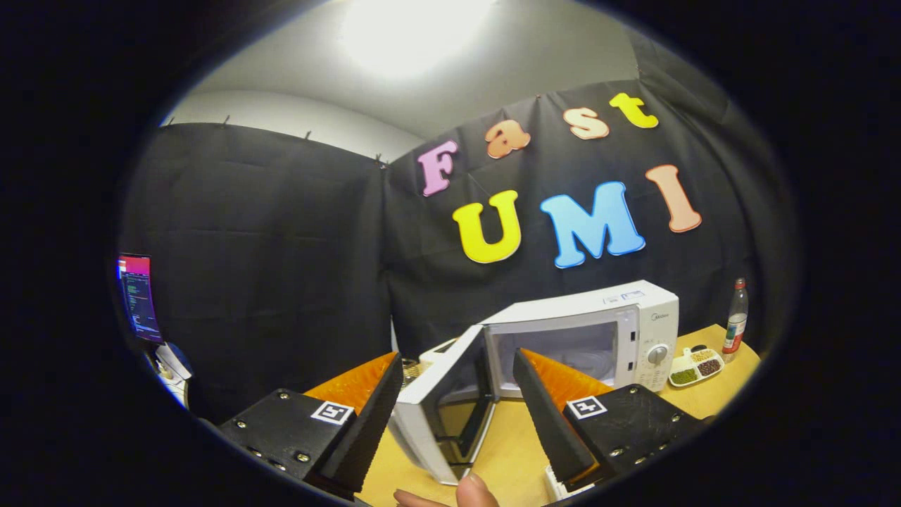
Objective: Open the microwave, put the food inside, and close the microwave door.
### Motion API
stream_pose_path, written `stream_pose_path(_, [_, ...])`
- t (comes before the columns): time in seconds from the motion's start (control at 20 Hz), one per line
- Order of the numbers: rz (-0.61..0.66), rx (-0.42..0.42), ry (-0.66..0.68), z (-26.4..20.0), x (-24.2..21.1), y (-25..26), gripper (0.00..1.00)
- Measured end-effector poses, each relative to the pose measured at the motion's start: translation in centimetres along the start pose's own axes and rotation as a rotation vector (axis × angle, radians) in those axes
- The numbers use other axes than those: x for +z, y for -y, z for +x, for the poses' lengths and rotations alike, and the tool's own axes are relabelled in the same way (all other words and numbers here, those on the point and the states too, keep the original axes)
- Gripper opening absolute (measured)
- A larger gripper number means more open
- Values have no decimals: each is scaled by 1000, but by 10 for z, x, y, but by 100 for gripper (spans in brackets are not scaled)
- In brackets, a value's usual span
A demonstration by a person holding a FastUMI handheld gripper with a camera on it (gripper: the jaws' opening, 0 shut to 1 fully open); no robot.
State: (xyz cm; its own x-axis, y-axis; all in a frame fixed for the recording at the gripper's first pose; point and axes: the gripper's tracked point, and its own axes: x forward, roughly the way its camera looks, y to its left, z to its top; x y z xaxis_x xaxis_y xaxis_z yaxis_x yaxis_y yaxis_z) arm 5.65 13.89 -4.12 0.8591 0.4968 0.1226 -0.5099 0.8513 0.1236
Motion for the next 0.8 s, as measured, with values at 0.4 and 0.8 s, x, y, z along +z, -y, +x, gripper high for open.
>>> stream_pose_path(0.4, [-92, 179, -82, -36, -32, -100, 95])
stream_pose_path(0.8, [-149, 265, -241, -16, -107, -138, 87])
